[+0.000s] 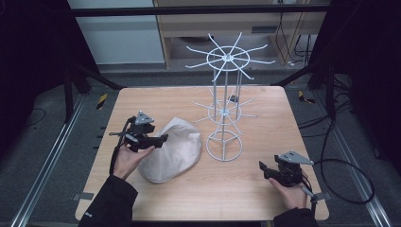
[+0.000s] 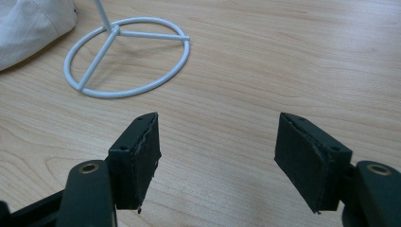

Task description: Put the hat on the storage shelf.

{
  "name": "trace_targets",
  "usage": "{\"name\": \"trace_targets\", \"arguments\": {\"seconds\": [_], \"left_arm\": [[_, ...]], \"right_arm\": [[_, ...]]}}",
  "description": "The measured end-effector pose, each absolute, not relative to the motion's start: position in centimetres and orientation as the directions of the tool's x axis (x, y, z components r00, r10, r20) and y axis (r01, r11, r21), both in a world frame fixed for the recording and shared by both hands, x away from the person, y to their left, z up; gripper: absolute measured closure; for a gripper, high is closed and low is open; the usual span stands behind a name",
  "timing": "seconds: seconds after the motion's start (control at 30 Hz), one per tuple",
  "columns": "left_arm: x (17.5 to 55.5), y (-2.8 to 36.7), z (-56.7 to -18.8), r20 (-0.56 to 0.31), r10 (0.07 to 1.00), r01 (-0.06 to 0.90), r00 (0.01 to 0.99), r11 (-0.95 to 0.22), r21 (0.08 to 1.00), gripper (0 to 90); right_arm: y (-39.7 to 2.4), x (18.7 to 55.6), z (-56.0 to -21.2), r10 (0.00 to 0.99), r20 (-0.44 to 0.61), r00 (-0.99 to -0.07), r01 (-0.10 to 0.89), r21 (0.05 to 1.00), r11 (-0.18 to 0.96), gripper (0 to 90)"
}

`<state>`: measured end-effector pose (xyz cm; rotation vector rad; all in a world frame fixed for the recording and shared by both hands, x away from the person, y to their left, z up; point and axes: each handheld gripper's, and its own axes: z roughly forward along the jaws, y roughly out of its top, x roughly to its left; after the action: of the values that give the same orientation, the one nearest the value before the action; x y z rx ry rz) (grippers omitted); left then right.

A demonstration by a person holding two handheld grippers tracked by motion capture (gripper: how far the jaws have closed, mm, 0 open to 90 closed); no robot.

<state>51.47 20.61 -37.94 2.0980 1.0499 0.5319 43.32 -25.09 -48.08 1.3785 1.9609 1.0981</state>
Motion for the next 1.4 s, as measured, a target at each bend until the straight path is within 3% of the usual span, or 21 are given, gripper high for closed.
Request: {"name": "trace_targets", "arguments": {"seconds": [0.77,1.17,1.4], "left_arm": [[53.8,20.5,-40.4,0.06,0.811,0.557,0.582,-0.451,0.697,49.4],[54.5,20.3,-41.0,0.05,0.795,0.57,0.605,-0.476,0.67,66.2],[54.8,20.2,-41.5,0.034,0.794,0.59,0.606,-0.479,0.65,68.7]], "right_arm": [[-25.0,43.4,-48.2,0.924,0.059,-0.379,0.538,0.826,0.168,35.5],[-25.1,43.4,-48.2,0.921,0.057,-0.385,0.539,0.824,0.174,37.2],[-25.2,43.3,-48.1,0.921,0.069,-0.383,0.544,0.823,0.165,37.2]]}}
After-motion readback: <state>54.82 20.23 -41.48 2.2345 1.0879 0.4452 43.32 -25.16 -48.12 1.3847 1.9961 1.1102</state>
